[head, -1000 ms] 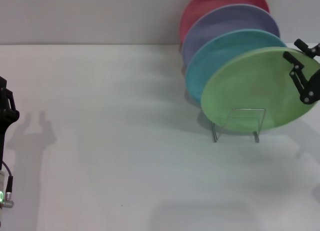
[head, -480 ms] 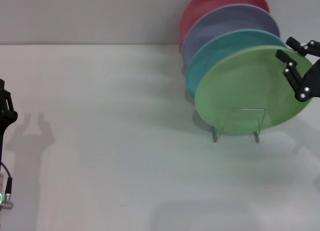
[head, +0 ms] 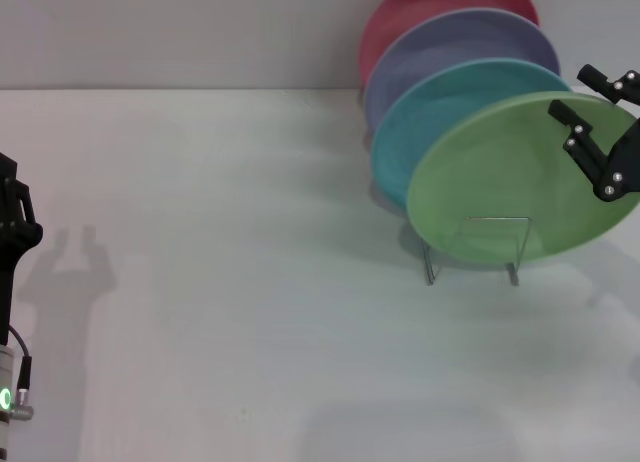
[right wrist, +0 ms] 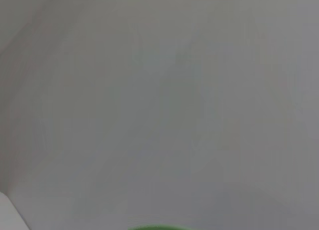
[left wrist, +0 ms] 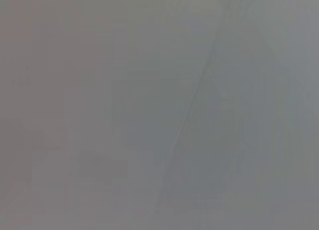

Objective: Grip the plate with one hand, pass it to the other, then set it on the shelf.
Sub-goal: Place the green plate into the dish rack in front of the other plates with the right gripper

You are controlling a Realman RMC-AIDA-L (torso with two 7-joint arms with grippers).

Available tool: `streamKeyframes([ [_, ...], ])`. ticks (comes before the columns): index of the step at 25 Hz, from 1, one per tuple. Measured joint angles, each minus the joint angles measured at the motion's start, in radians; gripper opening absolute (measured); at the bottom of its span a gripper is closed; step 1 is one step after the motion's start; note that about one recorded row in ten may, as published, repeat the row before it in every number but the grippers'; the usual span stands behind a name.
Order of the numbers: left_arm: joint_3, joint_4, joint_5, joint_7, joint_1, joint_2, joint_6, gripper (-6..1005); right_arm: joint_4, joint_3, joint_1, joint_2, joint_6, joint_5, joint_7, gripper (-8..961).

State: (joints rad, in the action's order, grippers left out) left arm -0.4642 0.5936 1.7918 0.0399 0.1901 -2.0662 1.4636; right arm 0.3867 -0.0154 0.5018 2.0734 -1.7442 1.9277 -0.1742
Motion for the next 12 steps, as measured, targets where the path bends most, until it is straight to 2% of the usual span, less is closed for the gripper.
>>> streamKeyframes([
  [4, 0.001, 0.001, 0.000, 0.000, 0.000, 0.000, 0.001, 311, 0.004, 0.000, 0.002, 0.001, -0.006, -0.001, 0.001, 320],
  [12, 0.001, 0.002, 0.000, 0.000, 0.000, 0.003, 0.010, 312, -0.003, -0.026, 0.031, 0.003, 0.025, 0.001, -0.018, 327],
])
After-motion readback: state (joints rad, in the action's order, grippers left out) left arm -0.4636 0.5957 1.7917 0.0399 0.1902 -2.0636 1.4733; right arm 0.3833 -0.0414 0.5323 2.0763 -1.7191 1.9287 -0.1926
